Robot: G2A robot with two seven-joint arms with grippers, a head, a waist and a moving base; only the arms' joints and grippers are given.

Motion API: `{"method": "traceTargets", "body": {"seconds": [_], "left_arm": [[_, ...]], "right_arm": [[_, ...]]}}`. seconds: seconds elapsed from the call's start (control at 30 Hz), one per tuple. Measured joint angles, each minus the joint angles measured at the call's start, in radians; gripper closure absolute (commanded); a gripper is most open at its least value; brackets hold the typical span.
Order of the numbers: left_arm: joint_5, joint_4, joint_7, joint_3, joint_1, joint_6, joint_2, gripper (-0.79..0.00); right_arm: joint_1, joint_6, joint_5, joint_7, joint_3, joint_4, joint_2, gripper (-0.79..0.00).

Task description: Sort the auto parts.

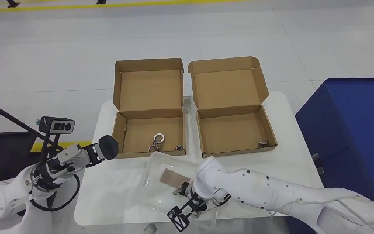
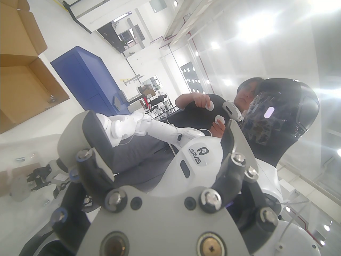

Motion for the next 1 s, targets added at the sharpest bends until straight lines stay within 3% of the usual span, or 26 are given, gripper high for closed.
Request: {"method": "traceTargets", "body": {"seconds": [0.23,0.27,0.3,0.33,0.4,0.43,0.5,0.7,1.0], "left_arm": [[0.000,0.000,0.000,0.000,0.000,0.000,0.000,-0.785],[0.000,0.000,0.000,0.000,0.000,0.000,0.000,-0.785],[0.000,0.000,0.000,0.000,0.000,0.000,0.000,-0.785],[0.000,0.000,0.000,0.000,0.000,0.000,0.000,-0.785],[0.000,0.000,0.000,0.000,0.000,0.000,0.000,-0.785],[0.000,0.000,0.000,0.000,0.000,0.000,0.000,-0.785],[0.000,0.000,0.000,0.000,0.000,0.000,0.000,-0.785],[0.000,0.000,0.000,0.000,0.000,0.000,0.000,-0.785],[0.000,0.000,0.000,0.000,0.000,0.000,0.000,-0.785]], "right_arm": [[-0.008,0.000,0.011,0.000,0.000,-0.008,-0.007,-0.785],[-0.010,0.000,0.008,0.000,0.000,-0.005,-0.009,-0.751],[-0.010,0.000,0.003,0.000,0.000,-0.001,-0.011,-0.616],[-0.011,0.000,-0.006,0.000,0.000,0.004,-0.013,-0.554],[-0.012,0.000,-0.018,0.000,0.000,0.013,-0.018,-0.526],[-0.013,0.000,-0.022,0.000,0.000,0.016,-0.022,-0.443],[-0.013,0.000,-0.023,0.000,0.000,0.021,-0.027,-0.391],[-0.015,0.000,-0.031,0.000,0.000,0.041,-0.041,-0.443],[0.015,0.055,0.049,0.054,0.000,0.031,-0.049,-0.425]]}}
